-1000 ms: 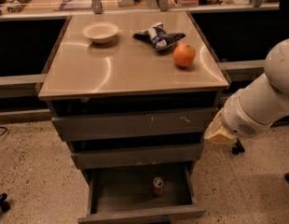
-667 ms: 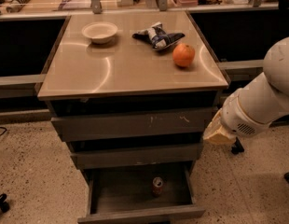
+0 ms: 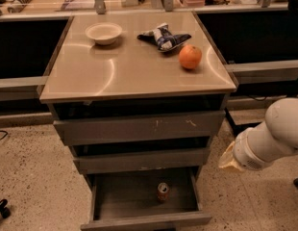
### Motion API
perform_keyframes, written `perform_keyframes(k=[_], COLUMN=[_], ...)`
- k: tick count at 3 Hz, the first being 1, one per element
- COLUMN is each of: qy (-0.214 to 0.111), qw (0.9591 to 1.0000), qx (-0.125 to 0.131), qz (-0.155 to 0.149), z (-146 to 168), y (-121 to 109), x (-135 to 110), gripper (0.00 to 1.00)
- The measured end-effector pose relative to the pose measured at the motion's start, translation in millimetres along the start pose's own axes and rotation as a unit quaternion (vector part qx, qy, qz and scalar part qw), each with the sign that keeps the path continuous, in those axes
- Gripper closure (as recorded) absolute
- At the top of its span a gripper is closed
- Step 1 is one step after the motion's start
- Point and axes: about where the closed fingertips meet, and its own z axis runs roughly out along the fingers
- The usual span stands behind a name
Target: Pick coke can from bottom drawer and place on counter
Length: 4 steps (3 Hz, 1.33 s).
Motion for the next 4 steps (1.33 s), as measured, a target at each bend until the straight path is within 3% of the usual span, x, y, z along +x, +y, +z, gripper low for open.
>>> perform_keyframes(k=[1,2,3,4], qy=[-0.027,-0.062,-0.067,-0.067], qw=[0.9995,0.9962,0.9932,0.9933], qx=[-0.005,-0.031,-0.068,-0.067], qz=[0.014,0.054,0.066,0.066], z=[74.2,143.6,181.6,180.8], y=[-5.8,-3.6,17.3,16.7], x=[38.7,72.4,80.0,79.6], gripper=[1.0,1.0,1.0,1.0])
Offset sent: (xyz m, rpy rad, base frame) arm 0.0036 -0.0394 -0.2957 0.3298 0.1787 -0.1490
